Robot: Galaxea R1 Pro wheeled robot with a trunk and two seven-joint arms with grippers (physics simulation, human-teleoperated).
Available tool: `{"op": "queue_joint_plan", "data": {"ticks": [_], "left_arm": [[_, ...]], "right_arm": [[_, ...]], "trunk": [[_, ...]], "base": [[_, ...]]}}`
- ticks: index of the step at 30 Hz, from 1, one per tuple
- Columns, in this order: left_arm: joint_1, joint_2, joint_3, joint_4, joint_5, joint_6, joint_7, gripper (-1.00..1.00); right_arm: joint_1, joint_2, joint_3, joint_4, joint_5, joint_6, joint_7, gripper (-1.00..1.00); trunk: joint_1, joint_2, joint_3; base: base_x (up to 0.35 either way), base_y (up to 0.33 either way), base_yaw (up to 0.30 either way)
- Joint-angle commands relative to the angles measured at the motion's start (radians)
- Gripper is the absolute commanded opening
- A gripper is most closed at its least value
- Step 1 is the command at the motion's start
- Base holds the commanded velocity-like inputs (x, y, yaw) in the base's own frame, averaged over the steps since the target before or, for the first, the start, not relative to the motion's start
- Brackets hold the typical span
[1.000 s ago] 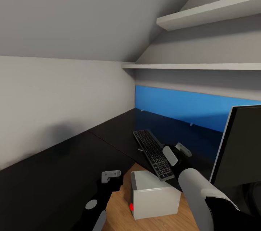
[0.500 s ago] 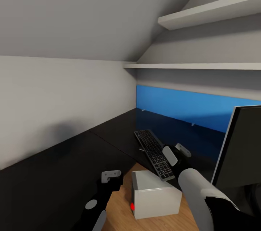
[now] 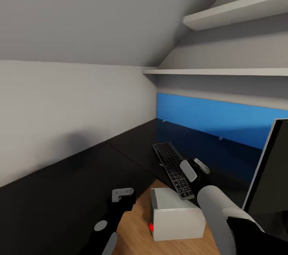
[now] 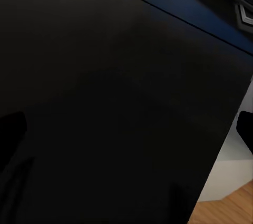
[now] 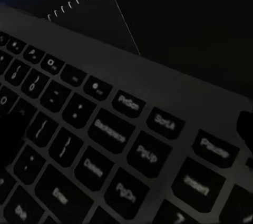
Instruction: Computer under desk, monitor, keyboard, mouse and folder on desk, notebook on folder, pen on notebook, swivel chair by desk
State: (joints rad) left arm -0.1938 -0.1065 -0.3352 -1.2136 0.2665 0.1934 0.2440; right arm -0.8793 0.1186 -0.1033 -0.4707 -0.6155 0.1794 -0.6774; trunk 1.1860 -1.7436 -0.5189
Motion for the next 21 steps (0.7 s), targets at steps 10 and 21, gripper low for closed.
{"op": "queue_joint_plan", "data": {"ticks": [10,21], "left_arm": [[-0.001,0.001,-0.002,-0.001,0.01,0.005,0.008,1.0],[-0.001,-0.001,-0.003,0.001,0.01,0.005,0.008,1.0]], "right_arm": [[0.0,0.002,-0.007,0.011,-0.016,0.001,-0.002,1.0],[0.001,0.008,0.002,0.008,-0.008,-0.007,-0.005,1.0]], "trunk": [[0.0,0.0,-0.001],[0.0,0.0,-0.001]], "base": [[0.0,0.0,0.024],[0.0,0.0,0.0]]}}
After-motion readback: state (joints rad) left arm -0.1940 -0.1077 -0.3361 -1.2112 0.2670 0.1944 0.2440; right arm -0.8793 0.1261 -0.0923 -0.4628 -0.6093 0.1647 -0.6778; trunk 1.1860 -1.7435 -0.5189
